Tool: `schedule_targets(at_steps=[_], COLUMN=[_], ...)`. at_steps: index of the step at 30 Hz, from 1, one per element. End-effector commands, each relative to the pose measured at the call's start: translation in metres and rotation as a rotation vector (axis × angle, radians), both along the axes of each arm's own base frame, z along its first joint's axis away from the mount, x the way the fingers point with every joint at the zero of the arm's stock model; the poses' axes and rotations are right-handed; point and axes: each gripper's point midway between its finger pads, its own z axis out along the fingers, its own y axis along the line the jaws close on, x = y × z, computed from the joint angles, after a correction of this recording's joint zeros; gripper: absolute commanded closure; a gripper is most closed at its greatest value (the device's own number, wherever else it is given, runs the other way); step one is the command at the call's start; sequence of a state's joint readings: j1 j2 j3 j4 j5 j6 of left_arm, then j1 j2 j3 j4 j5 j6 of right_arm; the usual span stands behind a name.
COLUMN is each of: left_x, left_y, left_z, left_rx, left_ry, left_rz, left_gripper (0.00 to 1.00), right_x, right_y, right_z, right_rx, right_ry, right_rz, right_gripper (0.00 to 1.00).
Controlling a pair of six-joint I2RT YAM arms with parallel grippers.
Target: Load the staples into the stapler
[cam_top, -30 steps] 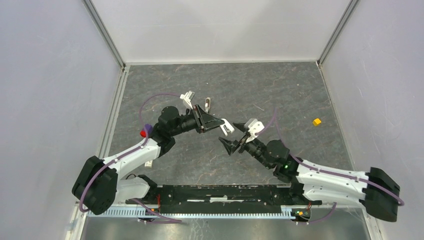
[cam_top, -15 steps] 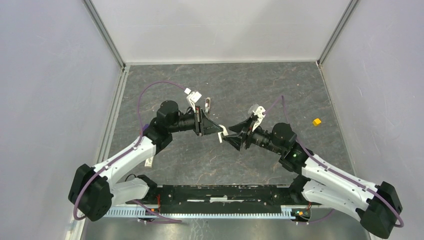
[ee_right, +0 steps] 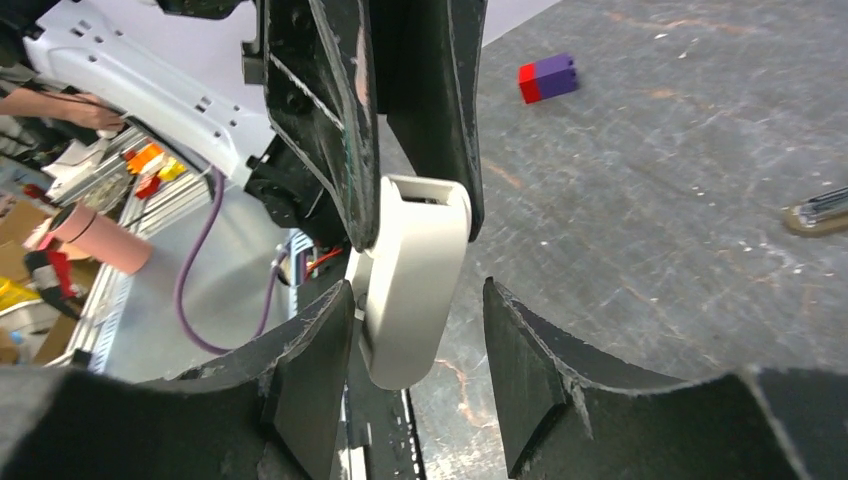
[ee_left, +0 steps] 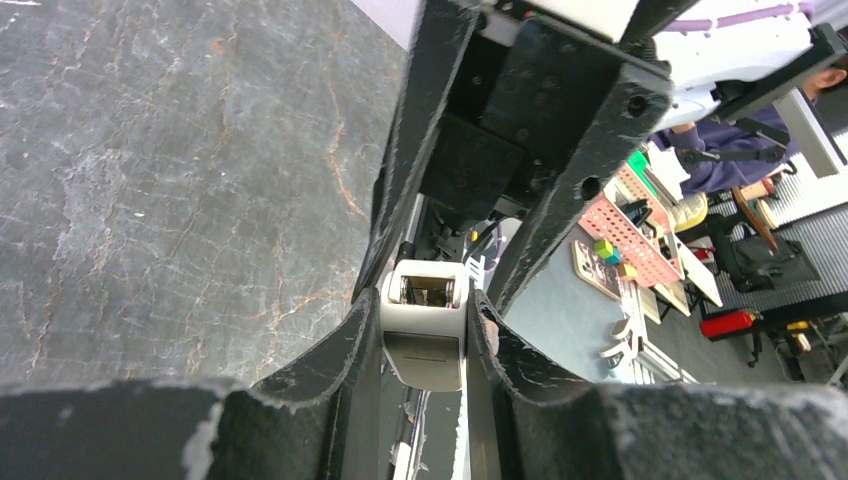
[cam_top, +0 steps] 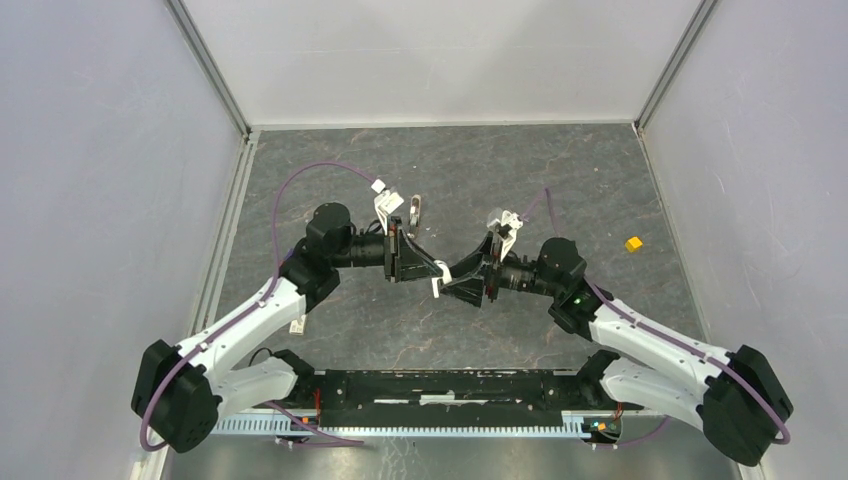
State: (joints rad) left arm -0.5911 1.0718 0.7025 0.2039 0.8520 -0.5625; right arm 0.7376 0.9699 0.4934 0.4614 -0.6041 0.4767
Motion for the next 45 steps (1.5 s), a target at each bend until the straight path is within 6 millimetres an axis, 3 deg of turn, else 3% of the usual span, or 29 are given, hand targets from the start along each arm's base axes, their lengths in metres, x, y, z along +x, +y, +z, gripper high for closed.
schedule_targets(at_steps=[1, 5, 9, 10, 13, 15, 16, 20, 27, 34, 42, 45], left_x=[-0.012, -0.012, -0.012, -0.011, -0.008, -0.007, -0.006, -0.006, -0.005, -0.007, -0.008, -0.008], left_y=[0.002, 0.002, 0.002, 0.002, 0.003, 0.004, 0.004, 0.003, 0.0, 0.0, -0.001, -0.002], left_z=[0.027, 0.028, 0.027, 0.027, 0.03, 0.033, 0.034, 0.039, 0.034, 0.033, 0.032, 0.032], left_rx=[-0.069, -0.079, -0.077, -0.076, -0.069, -0.075, -0.082, -0.168, -0.185, -0.191, -0.212, -0.217], left_ry=[-0.147, -0.161, -0.156, -0.15, -0.139, -0.132, -0.129, -0.091, -0.051, -0.029, -0.027, -0.016], left_rz=[-0.068, -0.067, -0.069, -0.06, -0.034, -0.014, 0.0, 0.025, 0.024, 0.022, 0.03, 0.022], left_gripper=[0.98, 0.98, 0.97, 0.9, 0.71, 0.45, 0.37, 0.24, 0.24, 0.39, 0.36, 0.4], right_x=[-0.018, -0.021, -0.024, -0.024, -0.025, -0.024, -0.024, -0.024, -0.021, -0.015, -0.013, -0.012], right_y=[0.007, 0.007, 0.006, 0.005, 0.005, 0.004, 0.003, 0.003, 0.004, 0.001, 0.0, 0.0], right_z=[0.015, 0.01, 0.011, 0.013, 0.019, 0.023, 0.027, 0.04, 0.052, 0.054, 0.052, 0.053], right_rx=[0.087, 0.086, 0.1, 0.105, 0.122, 0.14, 0.156, 0.22, 0.281, 0.3, 0.311, 0.314], right_ry=[0.002, 0.019, 0.013, 0.008, -0.006, -0.013, -0.018, -0.025, -0.018, -0.025, -0.024, -0.023], right_rz=[0.12, 0.139, 0.147, 0.146, 0.145, 0.135, 0.13, 0.122, 0.116, 0.069, 0.051, 0.05], right_gripper=[0.43, 0.44, 0.67, 0.75, 0.88, 0.91, 0.92, 0.95, 0.95, 0.96, 0.97, 0.97])
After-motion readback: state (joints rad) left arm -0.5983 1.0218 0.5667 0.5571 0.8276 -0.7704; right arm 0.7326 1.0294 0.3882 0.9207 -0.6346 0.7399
